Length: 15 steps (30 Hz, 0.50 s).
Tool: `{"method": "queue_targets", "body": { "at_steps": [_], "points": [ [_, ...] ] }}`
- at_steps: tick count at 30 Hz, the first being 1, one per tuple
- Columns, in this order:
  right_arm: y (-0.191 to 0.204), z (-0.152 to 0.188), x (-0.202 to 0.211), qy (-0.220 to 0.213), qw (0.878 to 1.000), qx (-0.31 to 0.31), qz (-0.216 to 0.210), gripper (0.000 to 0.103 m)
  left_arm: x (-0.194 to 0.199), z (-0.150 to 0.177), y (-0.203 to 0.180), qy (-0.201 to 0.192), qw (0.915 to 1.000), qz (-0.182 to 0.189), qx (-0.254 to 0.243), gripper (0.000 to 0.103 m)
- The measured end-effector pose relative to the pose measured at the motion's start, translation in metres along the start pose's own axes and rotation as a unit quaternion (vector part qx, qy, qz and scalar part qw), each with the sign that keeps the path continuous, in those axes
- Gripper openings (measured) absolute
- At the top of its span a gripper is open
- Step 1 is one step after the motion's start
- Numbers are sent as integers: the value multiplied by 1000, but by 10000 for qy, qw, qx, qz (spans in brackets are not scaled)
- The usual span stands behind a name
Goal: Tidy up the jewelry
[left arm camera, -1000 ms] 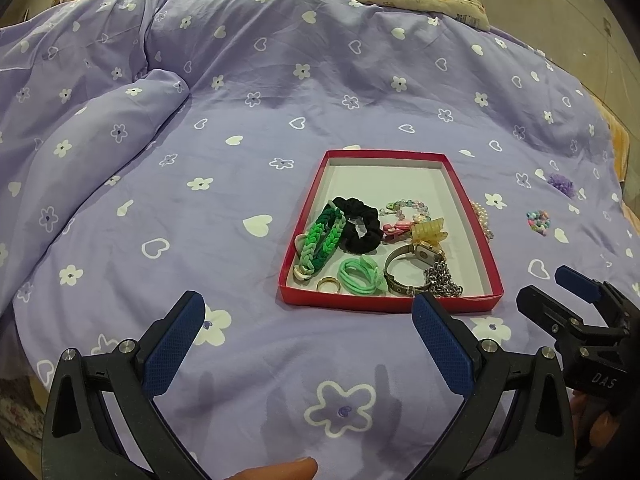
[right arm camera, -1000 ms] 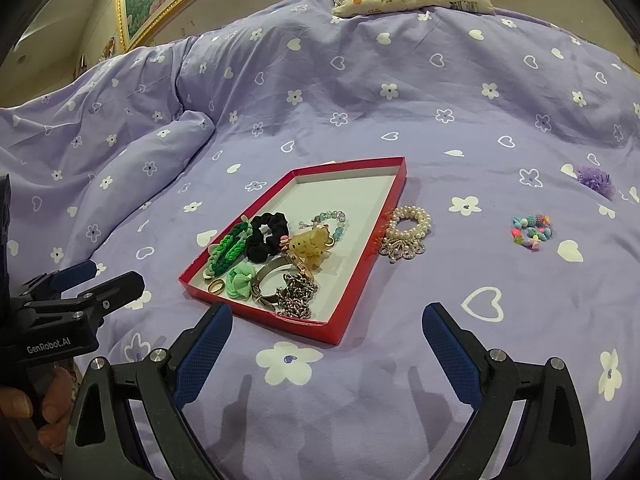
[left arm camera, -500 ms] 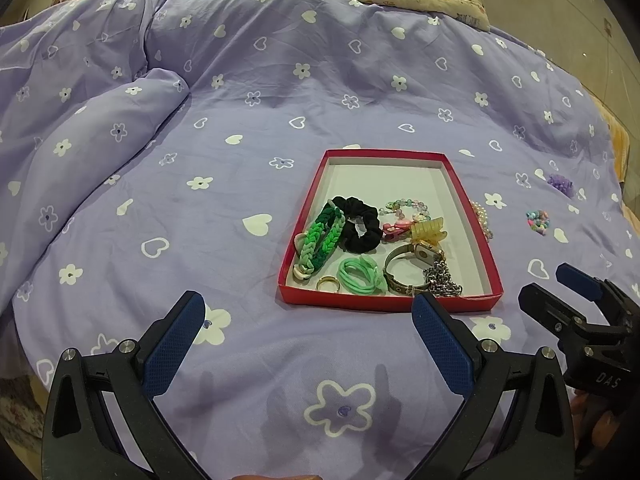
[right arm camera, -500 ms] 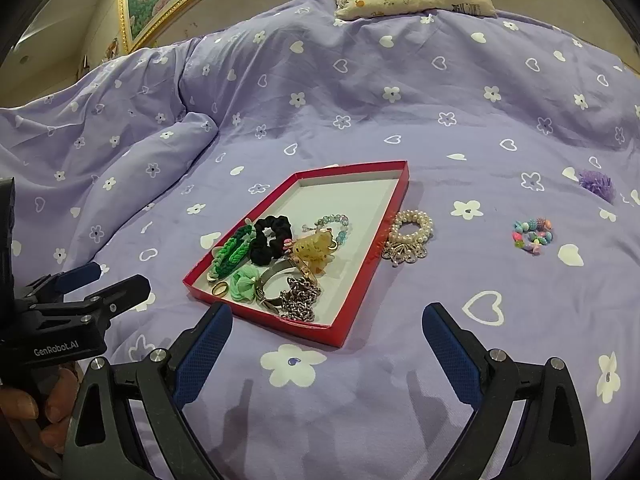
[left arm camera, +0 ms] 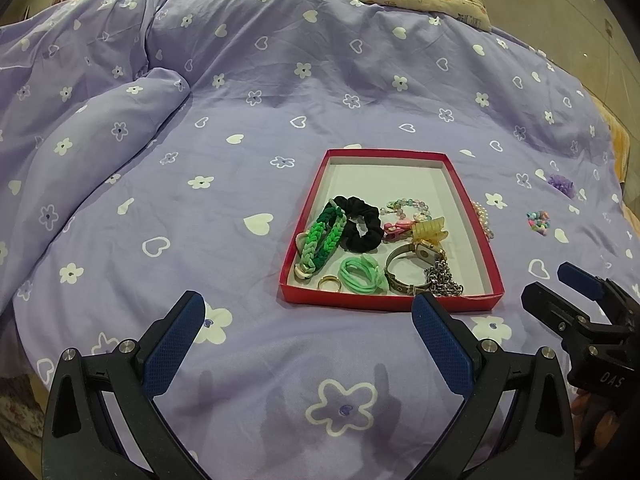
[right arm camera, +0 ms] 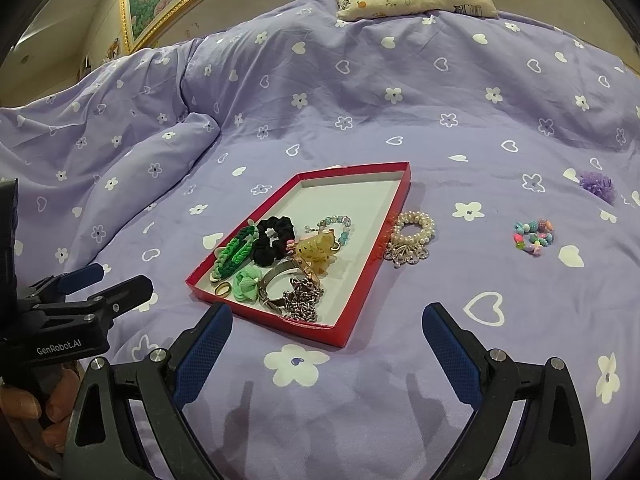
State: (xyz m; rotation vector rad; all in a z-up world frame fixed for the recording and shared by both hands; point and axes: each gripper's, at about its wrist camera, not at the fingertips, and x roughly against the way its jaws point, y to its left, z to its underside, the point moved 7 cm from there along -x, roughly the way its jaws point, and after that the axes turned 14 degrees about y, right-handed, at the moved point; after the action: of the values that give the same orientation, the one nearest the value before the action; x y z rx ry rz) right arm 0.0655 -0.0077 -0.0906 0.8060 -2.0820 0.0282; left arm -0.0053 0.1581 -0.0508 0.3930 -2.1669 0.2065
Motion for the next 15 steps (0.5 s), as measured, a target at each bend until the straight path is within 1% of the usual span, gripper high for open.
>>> {"method": "queue_targets", "body": {
  "at_steps": [5, 15],
  "points": [
    [0, 0, 0, -4, 10000, 9, 0, 97, 2, 1, 0, -38, 10000, -65, -16, 103],
    [0, 0, 0, -3, 10000, 12, -14, 97, 2, 1, 0, -27, 10000, -65, -9, 103]
  ]
}}
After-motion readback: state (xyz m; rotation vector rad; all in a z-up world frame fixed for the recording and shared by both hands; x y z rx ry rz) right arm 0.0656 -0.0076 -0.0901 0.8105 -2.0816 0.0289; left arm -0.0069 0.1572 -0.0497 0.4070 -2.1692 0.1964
